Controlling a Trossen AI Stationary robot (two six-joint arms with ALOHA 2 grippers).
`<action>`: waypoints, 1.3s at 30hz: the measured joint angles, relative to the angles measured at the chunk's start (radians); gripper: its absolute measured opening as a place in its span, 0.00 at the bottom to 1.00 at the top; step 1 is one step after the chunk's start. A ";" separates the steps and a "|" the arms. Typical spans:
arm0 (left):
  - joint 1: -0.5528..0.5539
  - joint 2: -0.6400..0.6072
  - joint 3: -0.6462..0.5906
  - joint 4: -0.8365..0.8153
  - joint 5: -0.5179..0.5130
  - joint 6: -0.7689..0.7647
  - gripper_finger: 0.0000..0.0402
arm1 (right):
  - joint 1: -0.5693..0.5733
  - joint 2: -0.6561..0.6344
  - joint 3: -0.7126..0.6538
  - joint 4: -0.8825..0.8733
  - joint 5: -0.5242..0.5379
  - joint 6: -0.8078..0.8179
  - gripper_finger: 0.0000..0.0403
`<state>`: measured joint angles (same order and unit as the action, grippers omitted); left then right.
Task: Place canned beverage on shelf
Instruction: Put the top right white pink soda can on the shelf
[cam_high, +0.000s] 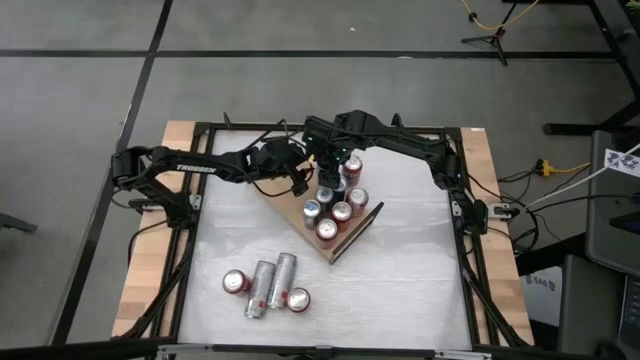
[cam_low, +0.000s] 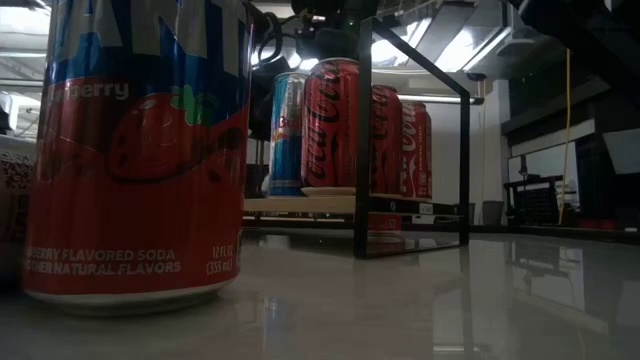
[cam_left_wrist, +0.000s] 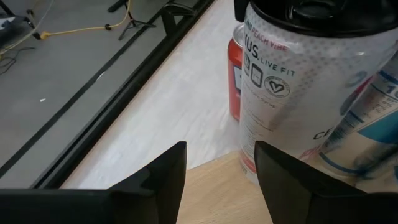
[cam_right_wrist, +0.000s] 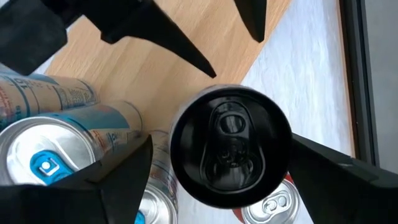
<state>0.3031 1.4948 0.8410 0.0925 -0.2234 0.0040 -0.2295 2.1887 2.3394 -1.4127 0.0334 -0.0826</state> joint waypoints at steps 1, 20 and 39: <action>0.000 0.000 0.000 0.000 0.000 0.000 0.45 | 0.000 0.000 0.000 -0.002 0.000 0.000 0.86; -0.001 0.000 0.000 -0.040 0.008 0.001 0.45 | 0.000 -0.042 0.017 -0.031 0.024 0.000 0.86; -0.006 0.000 0.000 -0.042 0.061 0.000 0.45 | -0.092 -0.094 -0.034 -0.072 0.209 0.008 0.86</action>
<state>0.2974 1.4948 0.8410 0.0504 -0.1619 0.0036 -0.3218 2.0948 2.3058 -1.4849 0.2419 -0.0750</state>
